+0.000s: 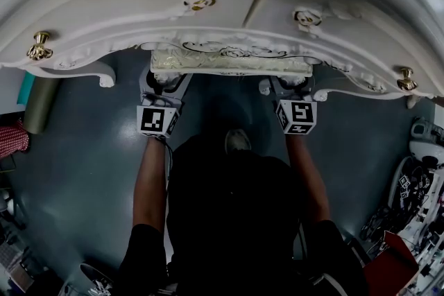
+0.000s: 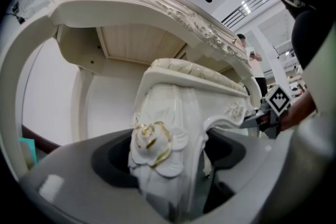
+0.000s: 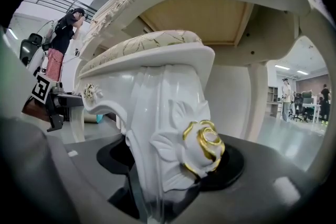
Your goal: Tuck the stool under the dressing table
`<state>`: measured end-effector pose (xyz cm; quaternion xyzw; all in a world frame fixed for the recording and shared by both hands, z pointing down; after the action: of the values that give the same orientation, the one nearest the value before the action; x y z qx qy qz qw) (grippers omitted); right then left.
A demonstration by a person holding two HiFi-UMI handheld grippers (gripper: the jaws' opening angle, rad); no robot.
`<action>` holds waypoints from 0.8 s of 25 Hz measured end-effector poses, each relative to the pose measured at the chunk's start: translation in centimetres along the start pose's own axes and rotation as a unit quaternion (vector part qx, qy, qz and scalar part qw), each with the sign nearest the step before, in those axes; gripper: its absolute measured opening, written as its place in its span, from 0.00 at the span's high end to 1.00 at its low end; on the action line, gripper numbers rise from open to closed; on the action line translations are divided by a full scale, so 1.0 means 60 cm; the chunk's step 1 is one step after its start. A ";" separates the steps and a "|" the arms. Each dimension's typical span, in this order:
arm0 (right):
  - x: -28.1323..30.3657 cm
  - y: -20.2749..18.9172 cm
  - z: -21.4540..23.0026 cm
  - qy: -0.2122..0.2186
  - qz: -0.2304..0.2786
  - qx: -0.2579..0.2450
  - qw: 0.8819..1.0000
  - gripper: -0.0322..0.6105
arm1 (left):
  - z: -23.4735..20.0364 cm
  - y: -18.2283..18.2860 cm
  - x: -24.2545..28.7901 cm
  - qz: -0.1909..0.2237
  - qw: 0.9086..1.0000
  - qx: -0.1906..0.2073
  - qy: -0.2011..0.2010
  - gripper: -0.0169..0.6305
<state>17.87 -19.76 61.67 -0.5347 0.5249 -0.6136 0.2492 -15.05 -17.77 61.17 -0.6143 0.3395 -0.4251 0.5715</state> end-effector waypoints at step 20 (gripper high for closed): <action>-0.027 -0.035 -0.025 -0.009 -0.031 -0.008 0.999 0.39 | 0.014 -0.028 -0.031 -0.055 0.998 0.017 -0.002 0.38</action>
<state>17.52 -17.13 63.13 -0.5583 0.5111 -0.6114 0.2308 -15.16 -15.55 62.57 -0.6231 0.2962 -0.4604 0.5585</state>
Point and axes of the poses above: the fingertips, and each gripper's own axes: x forward along the fingers, z to its right, y out of its top, the point moved 7 cm from there along -x, backward along the fingers, and after that the axes turned 9 degrees about -z, right-handed, at the moved point
